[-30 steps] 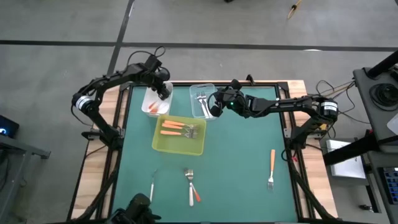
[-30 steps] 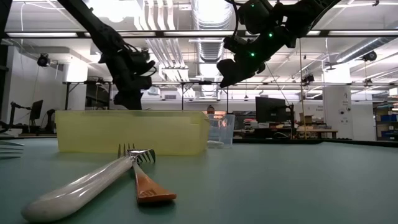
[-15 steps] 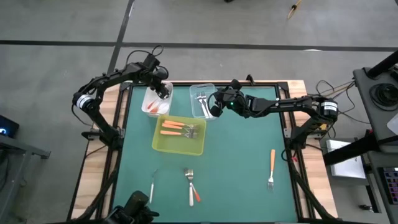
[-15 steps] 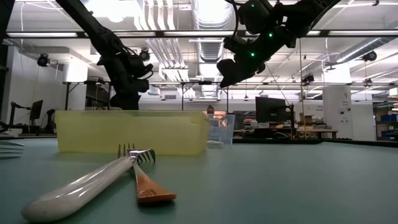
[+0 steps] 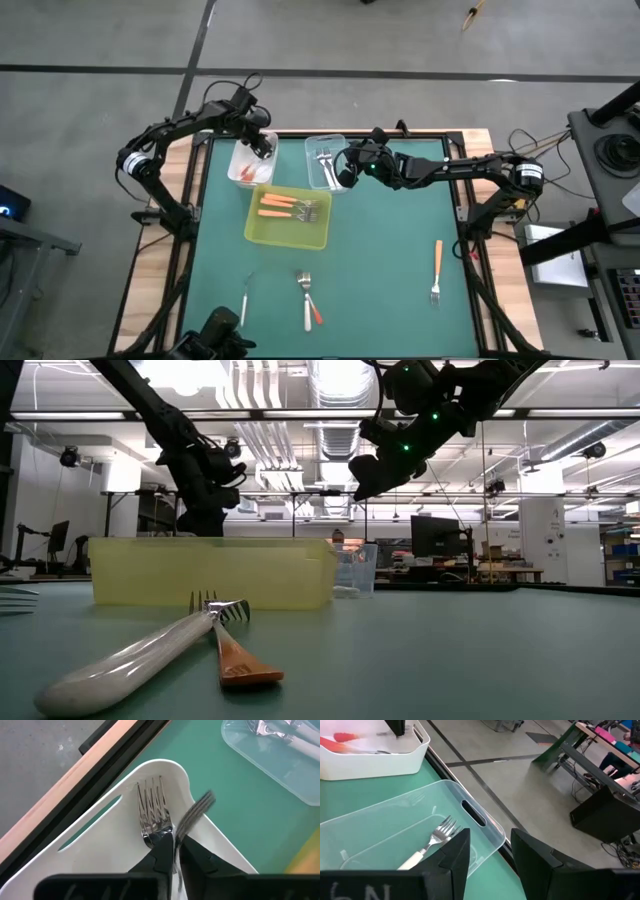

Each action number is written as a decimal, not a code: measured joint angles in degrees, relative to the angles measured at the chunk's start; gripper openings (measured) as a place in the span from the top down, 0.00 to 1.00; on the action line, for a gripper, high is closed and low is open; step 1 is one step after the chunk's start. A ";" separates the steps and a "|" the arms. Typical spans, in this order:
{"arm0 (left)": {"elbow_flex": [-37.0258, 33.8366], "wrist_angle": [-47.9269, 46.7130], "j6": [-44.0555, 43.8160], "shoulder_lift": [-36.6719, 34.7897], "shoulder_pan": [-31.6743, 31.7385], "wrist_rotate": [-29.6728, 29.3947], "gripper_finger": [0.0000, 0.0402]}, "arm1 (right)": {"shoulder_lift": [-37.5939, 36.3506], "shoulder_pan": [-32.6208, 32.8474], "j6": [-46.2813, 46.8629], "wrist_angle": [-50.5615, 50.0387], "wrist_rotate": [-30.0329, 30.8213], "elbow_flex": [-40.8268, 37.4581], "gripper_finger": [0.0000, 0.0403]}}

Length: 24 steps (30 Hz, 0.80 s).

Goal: Sort silverware by color (type)
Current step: Put the orange fork into the white bin, then put the yellow fork into the yellow bin

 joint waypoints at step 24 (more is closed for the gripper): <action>-3.01 3.57 -1.67 -12.67 -4.40 3.63 0.90 | -0.09 1.55 7.78 -0.47 0.09 1.50 0.67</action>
